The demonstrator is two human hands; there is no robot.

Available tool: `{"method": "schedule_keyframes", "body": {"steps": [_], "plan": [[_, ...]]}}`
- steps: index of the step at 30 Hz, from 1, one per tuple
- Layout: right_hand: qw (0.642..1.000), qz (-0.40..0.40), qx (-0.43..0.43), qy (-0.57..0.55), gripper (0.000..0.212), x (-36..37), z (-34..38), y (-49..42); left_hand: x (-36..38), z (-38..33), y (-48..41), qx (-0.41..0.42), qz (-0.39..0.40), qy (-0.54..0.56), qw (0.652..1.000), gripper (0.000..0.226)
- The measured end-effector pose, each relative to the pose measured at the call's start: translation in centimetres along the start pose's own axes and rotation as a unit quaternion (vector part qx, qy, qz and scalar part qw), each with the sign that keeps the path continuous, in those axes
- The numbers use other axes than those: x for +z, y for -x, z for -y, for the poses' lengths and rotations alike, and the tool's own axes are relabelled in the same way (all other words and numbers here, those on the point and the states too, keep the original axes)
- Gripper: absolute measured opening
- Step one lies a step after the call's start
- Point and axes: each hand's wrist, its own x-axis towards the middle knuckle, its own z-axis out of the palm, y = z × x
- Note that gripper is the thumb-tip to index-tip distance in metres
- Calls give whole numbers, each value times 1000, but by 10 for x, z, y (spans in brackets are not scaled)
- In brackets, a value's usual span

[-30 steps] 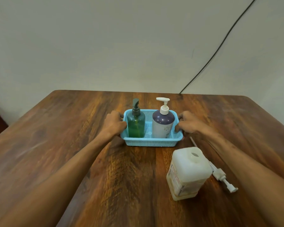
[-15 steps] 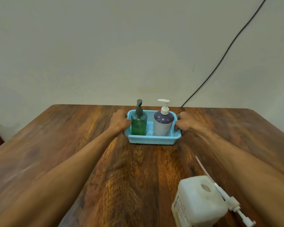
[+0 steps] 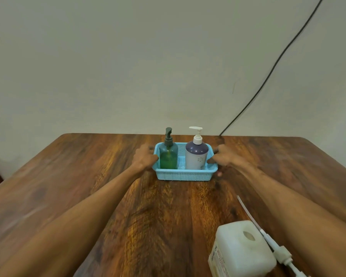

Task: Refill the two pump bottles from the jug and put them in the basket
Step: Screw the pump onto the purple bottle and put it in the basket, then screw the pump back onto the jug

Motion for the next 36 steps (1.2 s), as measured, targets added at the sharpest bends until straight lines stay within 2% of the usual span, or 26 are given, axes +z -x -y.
{"method": "schedule_keyframes", "body": {"steps": [2,4,7,11,16,23,27,30,33,36], "plan": [[1000,-17,-10,4,46,-5,-1,13,-4,0,10,5,-21,-6,1000,55],[997,-69,-32,4,59,-10,-6,32,-7,-2,27,30,-60,-29,997,57],[987,-133,-82,-24,55,-20,-18,66,-11,-6,67,85,-106,-26,990,56],[974,-161,-121,-104,45,-27,-33,126,-9,-17,134,158,-122,34,979,48],[957,-174,-139,-184,32,-20,-52,207,9,-28,220,176,-80,92,977,52],[946,-204,-143,-205,28,-1,-87,277,37,-29,294,209,15,111,971,82],[953,-225,-122,-161,31,12,-109,285,54,-30,306,210,57,108,970,106],[966,-231,-83,-86,40,20,-127,278,68,-29,305,209,67,128,967,115],[973,-221,-64,-15,43,30,-143,270,77,-28,301,214,52,146,964,106],[967,-240,-76,38,25,41,-157,266,78,-27,296,229,38,168,958,91]]}}
